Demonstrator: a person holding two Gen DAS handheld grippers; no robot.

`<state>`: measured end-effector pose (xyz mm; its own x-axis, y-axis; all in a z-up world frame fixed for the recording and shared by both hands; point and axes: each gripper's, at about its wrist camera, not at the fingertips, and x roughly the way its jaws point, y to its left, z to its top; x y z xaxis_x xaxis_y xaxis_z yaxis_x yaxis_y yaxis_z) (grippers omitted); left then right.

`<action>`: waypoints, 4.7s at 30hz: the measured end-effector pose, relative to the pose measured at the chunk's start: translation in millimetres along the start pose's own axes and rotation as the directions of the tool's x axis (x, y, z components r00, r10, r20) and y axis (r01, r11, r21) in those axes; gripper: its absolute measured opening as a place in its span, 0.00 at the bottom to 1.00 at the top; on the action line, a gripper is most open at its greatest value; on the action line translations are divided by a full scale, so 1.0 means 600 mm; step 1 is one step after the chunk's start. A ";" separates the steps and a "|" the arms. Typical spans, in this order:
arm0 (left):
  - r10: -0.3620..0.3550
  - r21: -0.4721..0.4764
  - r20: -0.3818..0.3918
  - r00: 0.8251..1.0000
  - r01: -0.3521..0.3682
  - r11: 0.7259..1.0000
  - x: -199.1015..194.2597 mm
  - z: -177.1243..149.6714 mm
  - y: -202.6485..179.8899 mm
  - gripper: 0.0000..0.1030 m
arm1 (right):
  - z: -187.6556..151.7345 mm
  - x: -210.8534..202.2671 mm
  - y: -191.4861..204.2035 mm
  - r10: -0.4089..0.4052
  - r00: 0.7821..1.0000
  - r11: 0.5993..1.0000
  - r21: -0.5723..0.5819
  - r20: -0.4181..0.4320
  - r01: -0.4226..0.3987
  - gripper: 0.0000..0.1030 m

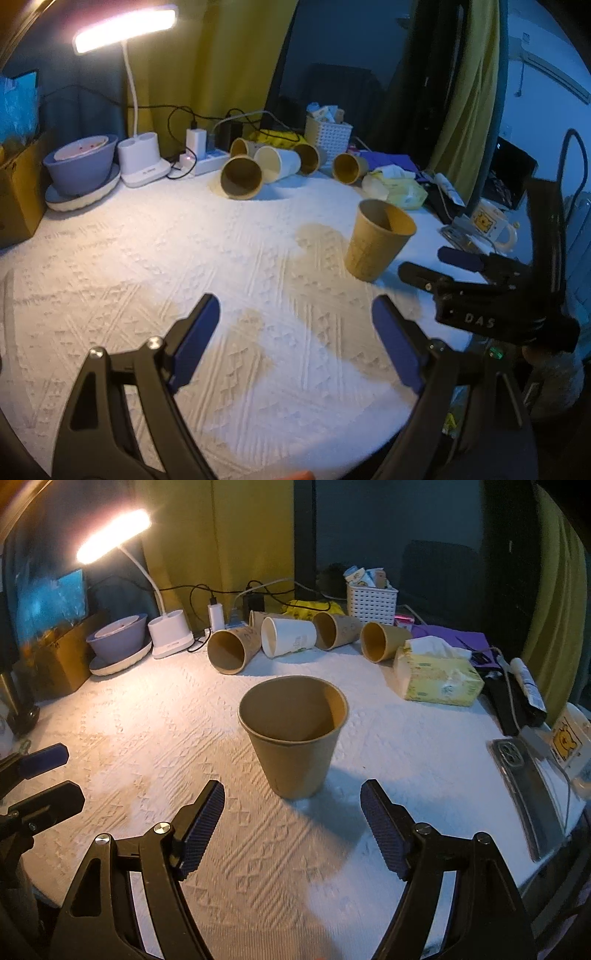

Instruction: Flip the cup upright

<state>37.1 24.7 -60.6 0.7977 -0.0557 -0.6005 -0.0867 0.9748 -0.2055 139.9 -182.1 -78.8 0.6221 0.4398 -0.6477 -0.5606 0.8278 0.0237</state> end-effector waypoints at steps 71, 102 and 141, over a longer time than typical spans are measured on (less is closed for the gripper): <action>0.098 0.073 0.314 0.944 -0.126 0.989 -0.207 0.052 -0.057 0.83 | 0.030 -0.241 0.033 0.025 0.964 0.998 -0.061 0.264 -0.010 0.77; 0.091 0.077 0.307 0.947 -0.120 0.990 -0.201 0.041 -0.060 0.83 | 0.026 -0.232 0.037 0.026 0.967 0.998 -0.059 0.253 -0.012 0.77; 0.087 0.076 0.302 0.949 -0.115 0.990 -0.198 0.035 -0.066 0.83 | 0.020 -0.229 0.027 0.022 0.968 0.998 -0.056 0.249 -0.008 0.77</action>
<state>-41.8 -2.7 35.4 0.9298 0.0972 -0.3549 -0.1321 0.9884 -0.0755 51.9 -224.8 19.8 0.7262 0.5308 -0.4368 -0.5955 0.8033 -0.0138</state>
